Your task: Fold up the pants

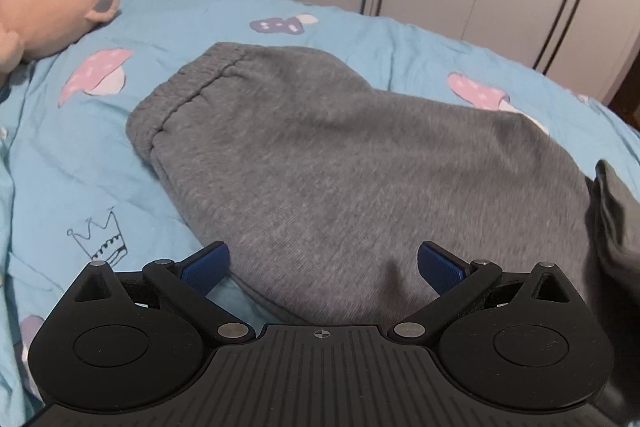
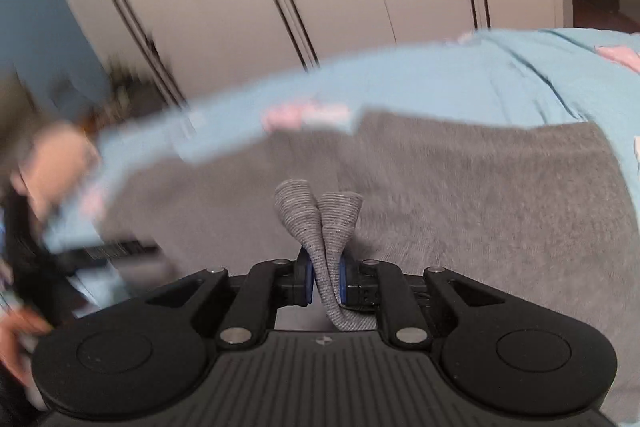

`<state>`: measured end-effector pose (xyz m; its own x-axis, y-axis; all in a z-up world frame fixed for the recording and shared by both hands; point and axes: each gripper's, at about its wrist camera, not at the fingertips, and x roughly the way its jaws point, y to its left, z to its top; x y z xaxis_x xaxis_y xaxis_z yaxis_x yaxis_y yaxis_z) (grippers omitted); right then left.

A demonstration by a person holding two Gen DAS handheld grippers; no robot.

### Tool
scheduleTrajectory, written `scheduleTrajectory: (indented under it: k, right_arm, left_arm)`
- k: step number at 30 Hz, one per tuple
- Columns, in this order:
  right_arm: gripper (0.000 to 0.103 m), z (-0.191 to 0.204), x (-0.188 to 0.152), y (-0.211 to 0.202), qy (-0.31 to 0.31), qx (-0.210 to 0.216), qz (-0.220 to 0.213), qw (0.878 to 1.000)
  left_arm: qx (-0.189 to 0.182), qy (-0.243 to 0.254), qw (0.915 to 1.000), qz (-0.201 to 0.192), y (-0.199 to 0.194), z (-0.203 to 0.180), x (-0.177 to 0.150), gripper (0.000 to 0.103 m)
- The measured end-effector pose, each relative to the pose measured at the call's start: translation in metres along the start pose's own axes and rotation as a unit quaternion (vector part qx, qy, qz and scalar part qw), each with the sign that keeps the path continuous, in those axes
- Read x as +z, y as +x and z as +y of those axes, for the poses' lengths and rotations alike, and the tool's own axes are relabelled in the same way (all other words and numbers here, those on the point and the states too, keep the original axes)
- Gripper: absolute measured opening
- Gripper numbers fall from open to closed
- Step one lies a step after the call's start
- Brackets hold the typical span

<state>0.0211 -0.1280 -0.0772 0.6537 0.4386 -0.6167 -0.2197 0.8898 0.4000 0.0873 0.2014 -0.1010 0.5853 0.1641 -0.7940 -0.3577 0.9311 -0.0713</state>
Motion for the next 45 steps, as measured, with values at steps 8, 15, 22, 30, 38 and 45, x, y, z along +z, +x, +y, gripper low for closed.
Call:
scheduleTrajectory:
  k: [8, 15, 22, 30, 38, 45]
  right_arm:
    - [0.057, 0.011, -0.021, 0.021, -0.007, -0.007, 0.100, 0.995]
    - [0.060, -0.069, -0.025, -0.052, 0.221, 0.015, -0.032, 0.975]
    - [0.001, -0.152, -0.072, -0.073, 0.407, -0.057, 0.028, 0.911]
    - [0.022, -0.135, -0.066, -0.070, 0.366, -0.055, 0.014, 0.929]
    - [0.023, -0.139, -0.067, -0.058, 0.369, -0.064, 0.028, 0.927]
    - [0.023, -0.146, -0.076, -0.063, 0.394, -0.041, 0.019, 0.918]
  left_arm:
    - [0.007, 0.054, 0.9984, -0.013, -0.005, -0.017, -0.004, 0.103]
    - [0.003, 0.104, 0.9944, -0.016, -0.001, -0.035, -0.010, 0.103]
    - [-0.012, 0.153, 0.9878, -0.028, -0.007, -0.052, -0.019, 0.103]
    - [-0.038, 0.177, 0.9835, -0.009, -0.017, -0.069, -0.022, 0.103]
    - [-0.071, 0.280, 0.9569, -0.030, -0.049, -0.168, -0.043, 0.103]
    - [-0.014, 0.390, 0.9198, -0.046, -0.023, -0.202, -0.092, 0.103]
